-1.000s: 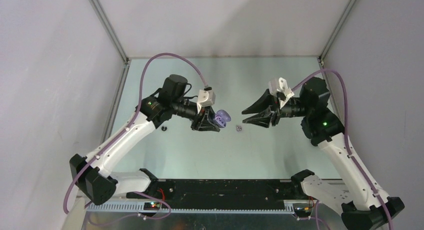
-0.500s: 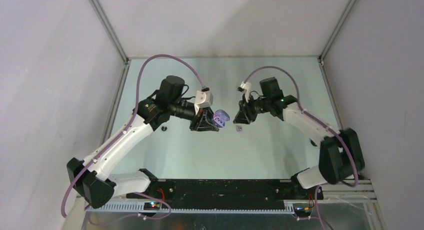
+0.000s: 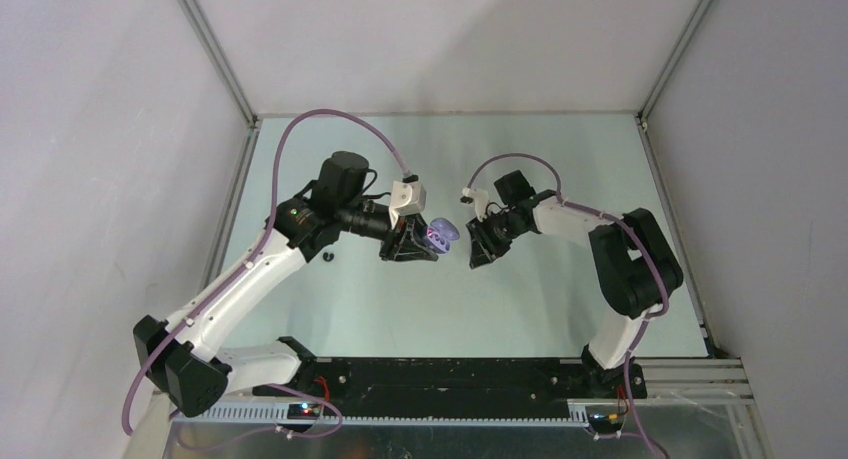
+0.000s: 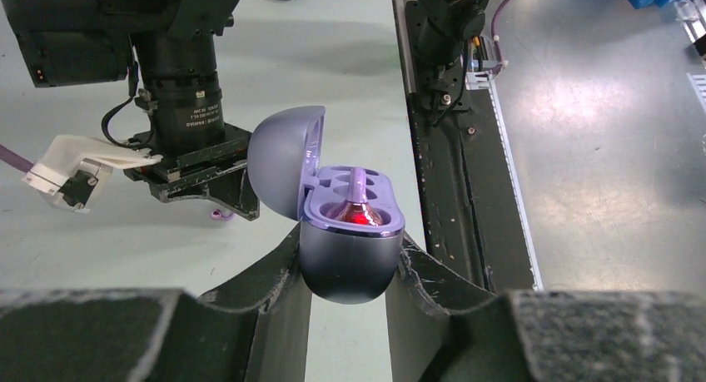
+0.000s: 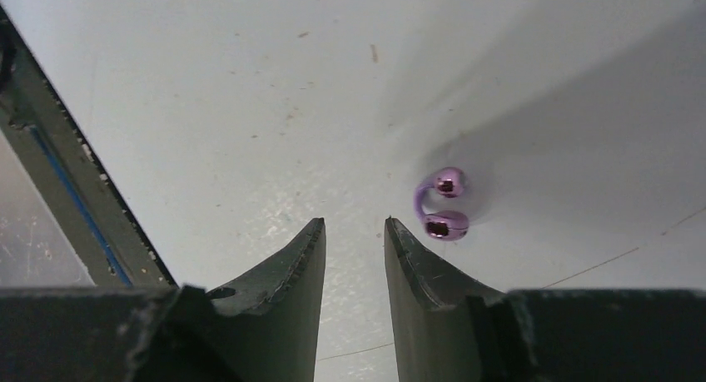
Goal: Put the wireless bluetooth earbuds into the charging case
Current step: Pick up the earbud from the center of the board.
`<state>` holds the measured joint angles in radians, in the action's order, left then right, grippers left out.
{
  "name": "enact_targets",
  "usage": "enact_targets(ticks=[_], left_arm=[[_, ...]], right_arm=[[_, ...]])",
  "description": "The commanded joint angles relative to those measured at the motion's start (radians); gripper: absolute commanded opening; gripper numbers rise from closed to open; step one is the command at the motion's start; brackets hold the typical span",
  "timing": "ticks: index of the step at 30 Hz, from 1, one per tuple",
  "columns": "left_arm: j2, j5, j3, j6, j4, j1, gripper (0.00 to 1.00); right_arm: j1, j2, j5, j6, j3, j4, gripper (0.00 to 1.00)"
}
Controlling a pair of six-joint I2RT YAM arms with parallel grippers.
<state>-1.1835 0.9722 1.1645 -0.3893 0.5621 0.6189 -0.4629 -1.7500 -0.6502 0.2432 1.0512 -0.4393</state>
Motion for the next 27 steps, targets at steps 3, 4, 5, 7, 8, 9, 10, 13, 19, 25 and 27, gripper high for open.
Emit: enact_targets(ticks=[3,4,5,7,8,9,10,13,19,25,27], left_arm=[[0.024,0.007,-0.003,0.014,-0.029,-0.005,0.08],[0.023,0.007,-0.003,0.014,-0.029,-0.005,0.08],[0.024,0.007,-0.002,0.014,-0.029,-0.005,0.08],[0.022,0.009,-0.002,0.015,-0.029,-0.005,0.07],[0.021,0.009,-0.002,0.016,-0.031,-0.005,0.08],[0.021,0.009,-0.001,0.016,-0.031,-0.005,0.08],[0.021,0.008,-0.002,0.017,-0.031,-0.005,0.08],[0.019,0.008,-0.001,0.017,-0.031,-0.005,0.08],[0.021,0.005,-0.002,0.018,-0.031,-0.005,0.08],[0.021,0.002,-0.005,0.018,-0.034,-0.006,0.08],[0.019,0.003,-0.005,0.019,-0.036,-0.005,0.08]], right_arm=[[-0.006,-0.018,0.1,-0.018,0.061,-0.034,0.37],[-0.006,-0.017,0.102,-0.019,0.061,-0.033,0.37],[-0.006,-0.017,0.107,-0.02,0.061,-0.031,0.37],[-0.008,-0.015,0.118,-0.022,0.06,-0.026,0.37],[-0.009,-0.015,0.122,-0.022,0.059,-0.024,0.37],[-0.011,-0.014,0.13,-0.023,0.06,-0.021,0.37],[-0.014,-0.014,0.137,-0.024,0.06,-0.019,0.38],[-0.021,-0.02,0.154,-0.024,0.067,-0.021,0.39],[-0.039,-0.03,0.198,-0.018,0.081,-0.023,0.39],[-0.072,-0.015,0.257,0.039,0.081,-0.015,0.4],[-0.085,-0.015,0.271,0.053,0.082,-0.013,0.41]])
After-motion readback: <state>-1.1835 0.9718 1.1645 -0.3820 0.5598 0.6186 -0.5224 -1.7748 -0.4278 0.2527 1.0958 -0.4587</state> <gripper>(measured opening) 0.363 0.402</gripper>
